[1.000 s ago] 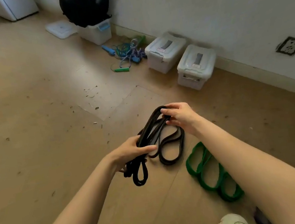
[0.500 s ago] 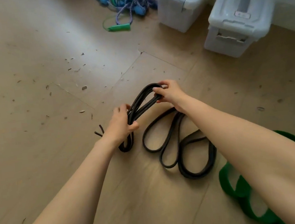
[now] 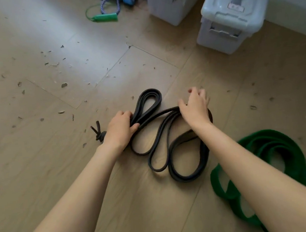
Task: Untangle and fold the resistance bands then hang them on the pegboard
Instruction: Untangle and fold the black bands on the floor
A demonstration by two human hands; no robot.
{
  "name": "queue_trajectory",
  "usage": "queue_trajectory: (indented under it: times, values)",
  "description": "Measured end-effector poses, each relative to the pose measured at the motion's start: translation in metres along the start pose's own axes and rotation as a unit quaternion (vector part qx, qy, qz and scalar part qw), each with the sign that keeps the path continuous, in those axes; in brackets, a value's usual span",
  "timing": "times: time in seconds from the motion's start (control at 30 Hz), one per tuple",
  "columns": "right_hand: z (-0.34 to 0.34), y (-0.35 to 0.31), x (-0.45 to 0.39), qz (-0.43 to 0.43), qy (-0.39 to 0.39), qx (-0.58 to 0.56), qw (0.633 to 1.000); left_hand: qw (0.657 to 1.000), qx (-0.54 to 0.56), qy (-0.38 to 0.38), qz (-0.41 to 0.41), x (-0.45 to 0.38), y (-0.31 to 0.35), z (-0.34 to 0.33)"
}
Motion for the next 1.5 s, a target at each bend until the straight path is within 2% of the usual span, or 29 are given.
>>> queue_trajectory:
  times: [0.07,0.2,0.3,0.37,0.47,0.53,0.67,0.83,1.0,1.1,1.2,1.33,1.5]
  values:
    - [0.016,0.016,0.034,0.006,0.031,0.07,0.997,1.0,-0.007,0.011,0.009,0.003,0.0,-0.001]
    - [0.013,0.033,0.074,-0.046,-0.06,0.096,0.992,0.997,-0.046,0.032,0.048,0.009,0.0,0.001]
    - [0.011,0.032,0.067,-0.075,-0.071,0.124,0.987,0.998,-0.043,0.015,0.049,0.009,0.001,0.004]
    - [0.014,0.038,0.057,-0.122,-0.09,0.093,0.984,0.998,-0.049,0.001,0.034,0.007,0.001,0.005]
    - [0.017,0.049,0.049,-0.164,-0.137,-0.022,0.977,0.998,-0.054,-0.004,0.018,0.006,0.0,0.007]
    - [0.014,0.049,0.047,-0.139,-0.142,-0.038,0.979,0.999,-0.049,-0.003,0.014,0.005,-0.003,0.007]
    - [-0.002,0.025,0.041,-0.027,-0.102,0.009,0.994,0.999,-0.048,0.005,0.0,0.003,-0.009,0.007]
    - [-0.023,-0.013,0.022,0.02,-0.089,0.004,0.996,0.993,-0.11,0.028,0.031,0.001,-0.015,0.008]
    - [-0.022,-0.009,0.029,-0.079,-0.075,0.012,0.994,0.982,-0.176,0.035,0.067,0.01,-0.006,-0.002]
    - [-0.019,-0.001,0.064,-0.137,-0.079,0.005,0.987,0.984,-0.164,0.024,0.059,0.011,-0.01,0.001]
    - [-0.026,0.0,0.098,-0.142,-0.097,0.066,0.983,0.986,-0.163,0.028,0.027,0.011,-0.012,0.004]
    - [-0.03,-0.008,0.092,-0.13,-0.1,0.012,0.986,0.992,-0.118,0.024,0.028,0.016,-0.008,-0.001]
    - [-0.025,-0.006,0.087,-0.122,-0.118,0.021,0.985,0.998,-0.05,0.038,0.019,0.01,-0.011,-0.001]
Point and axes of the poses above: each hand's wrist, its own x-axis away from the middle knuckle, its own z-axis out of the back of the hand, y = z × x, the point moved 2 cm from there along -x, towards the middle knuckle, and after that the axes turned 11 degrees about z, right-handed, at the moved point
